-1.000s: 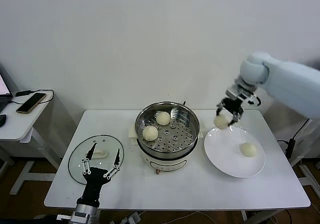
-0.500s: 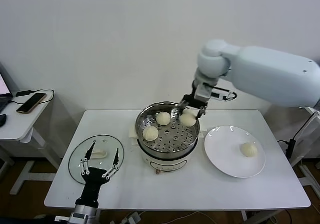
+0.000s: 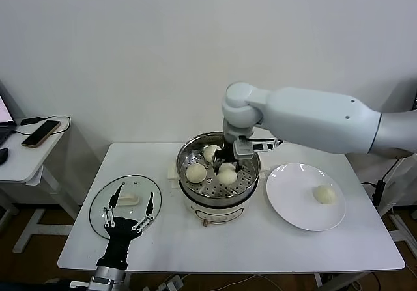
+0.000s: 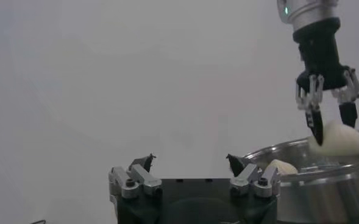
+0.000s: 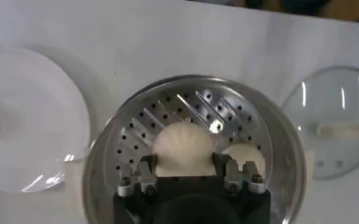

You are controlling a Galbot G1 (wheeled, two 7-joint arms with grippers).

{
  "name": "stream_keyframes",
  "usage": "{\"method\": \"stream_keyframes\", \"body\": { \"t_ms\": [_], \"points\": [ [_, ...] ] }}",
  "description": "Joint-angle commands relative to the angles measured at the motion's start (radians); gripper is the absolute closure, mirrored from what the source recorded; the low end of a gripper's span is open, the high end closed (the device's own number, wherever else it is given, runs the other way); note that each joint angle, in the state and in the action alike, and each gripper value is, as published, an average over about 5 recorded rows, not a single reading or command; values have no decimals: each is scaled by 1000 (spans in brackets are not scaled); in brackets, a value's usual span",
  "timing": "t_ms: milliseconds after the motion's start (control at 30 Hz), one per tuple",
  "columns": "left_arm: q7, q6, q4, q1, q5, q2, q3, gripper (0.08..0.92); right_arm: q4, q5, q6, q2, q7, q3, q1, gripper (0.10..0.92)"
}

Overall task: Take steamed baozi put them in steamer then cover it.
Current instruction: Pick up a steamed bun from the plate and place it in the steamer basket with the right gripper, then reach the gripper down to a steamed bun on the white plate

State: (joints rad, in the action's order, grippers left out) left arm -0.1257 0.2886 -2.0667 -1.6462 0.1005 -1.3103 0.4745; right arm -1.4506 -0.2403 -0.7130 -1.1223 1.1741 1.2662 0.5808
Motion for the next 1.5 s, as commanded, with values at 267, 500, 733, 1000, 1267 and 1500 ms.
{"method": "stream_keyframes", "body": {
  "t_ms": [267,500,733,1000,1267,1500],
  "points": [
    [-2,6,6,2,-9,1,6,177,47,-113,-63,-61,-6,-16,-116,370],
    [-4,6,9,3,-13,2,10,177,41,-115,-44,-51,-6,-37,-110,287],
    [-4,4,13,8,-13,1,4,177,9,-24,59,61,54,-161,-61,204],
    [-3,-1,12,12,-9,4,-2,177,191,306,457,309,158,-240,8,203],
    [-2,-3,18,15,-5,2,-10,177,488,363,633,417,171,-247,-81,203],
    [-2,-5,18,15,-4,1,-9,177,607,340,667,454,116,-277,-262,203]
  ]
}}
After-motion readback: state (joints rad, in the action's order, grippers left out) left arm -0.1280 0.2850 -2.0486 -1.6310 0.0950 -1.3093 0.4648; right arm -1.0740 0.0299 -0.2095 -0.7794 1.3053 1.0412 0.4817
